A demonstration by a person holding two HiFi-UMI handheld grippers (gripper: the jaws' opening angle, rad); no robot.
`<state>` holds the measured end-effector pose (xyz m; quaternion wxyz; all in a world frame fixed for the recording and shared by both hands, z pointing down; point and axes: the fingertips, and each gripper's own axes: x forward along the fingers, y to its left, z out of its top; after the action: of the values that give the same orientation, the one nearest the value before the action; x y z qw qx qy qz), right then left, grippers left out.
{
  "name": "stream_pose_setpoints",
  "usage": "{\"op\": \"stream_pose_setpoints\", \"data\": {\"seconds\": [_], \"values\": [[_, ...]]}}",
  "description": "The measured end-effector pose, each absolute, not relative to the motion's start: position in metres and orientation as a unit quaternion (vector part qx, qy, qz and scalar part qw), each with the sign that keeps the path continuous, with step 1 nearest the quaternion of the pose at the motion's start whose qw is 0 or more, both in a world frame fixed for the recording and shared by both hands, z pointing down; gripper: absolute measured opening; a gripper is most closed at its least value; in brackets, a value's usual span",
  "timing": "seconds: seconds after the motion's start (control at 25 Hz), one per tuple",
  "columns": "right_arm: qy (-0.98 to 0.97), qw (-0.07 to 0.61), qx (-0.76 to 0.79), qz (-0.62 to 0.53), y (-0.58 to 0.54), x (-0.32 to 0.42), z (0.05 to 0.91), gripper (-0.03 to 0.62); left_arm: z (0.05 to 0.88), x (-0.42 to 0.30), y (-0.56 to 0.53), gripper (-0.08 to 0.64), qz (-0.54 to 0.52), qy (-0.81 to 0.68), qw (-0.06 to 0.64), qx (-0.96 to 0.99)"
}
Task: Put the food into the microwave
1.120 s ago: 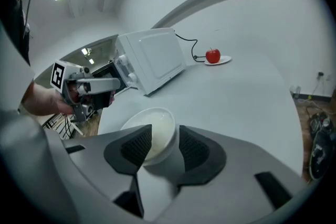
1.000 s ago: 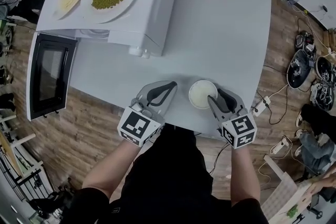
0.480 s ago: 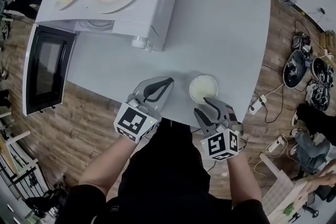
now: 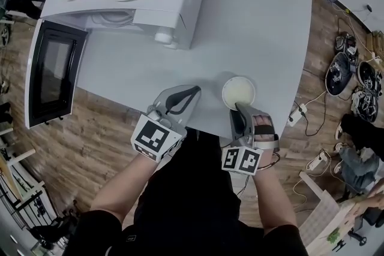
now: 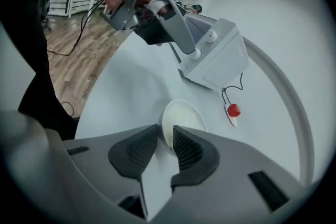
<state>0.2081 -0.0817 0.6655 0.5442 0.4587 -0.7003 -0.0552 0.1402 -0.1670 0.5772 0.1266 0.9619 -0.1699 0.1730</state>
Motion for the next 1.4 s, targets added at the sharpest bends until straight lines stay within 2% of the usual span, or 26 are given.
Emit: {"op": "stream_pose_setpoints", "data": {"seconds": [0.32, 0.56, 0.96, 1.16, 1.4], "values": [[-0.669, 0.582, 0.446, -0.118, -0.079, 0.206, 0.660, 0.066, 0.550, 0.141, -0.158, 0.012, 0.171, -0.158, 0.092, 0.968], [-0.657, 0.597, 0.437, -0.142, -0.070, 0.218, 0.645, 0.063, 0.519, 0.138, -0.161, 0.012, 0.160, -0.170, 0.086, 0.968], [-0.661, 0.568, 0.449, -0.195, -0.078, 0.248, 0.561, 0.063, 0.447, 0.141, -0.168, 0.012, 0.136, -0.209, 0.055, 0.967], [-0.682, 0.549, 0.426, -0.228, -0.080, 0.240, 0.534, 0.063, 0.416, 0.126, -0.168, 0.012, 0.100, -0.263, 0.064, 0.957], [-0.699, 0.532, 0.397, -0.266, -0.094, 0.213, 0.516, 0.063, 0.421, 0.087, -0.181, 0.012, 0.119, -0.326, 0.076, 0.935]]}}
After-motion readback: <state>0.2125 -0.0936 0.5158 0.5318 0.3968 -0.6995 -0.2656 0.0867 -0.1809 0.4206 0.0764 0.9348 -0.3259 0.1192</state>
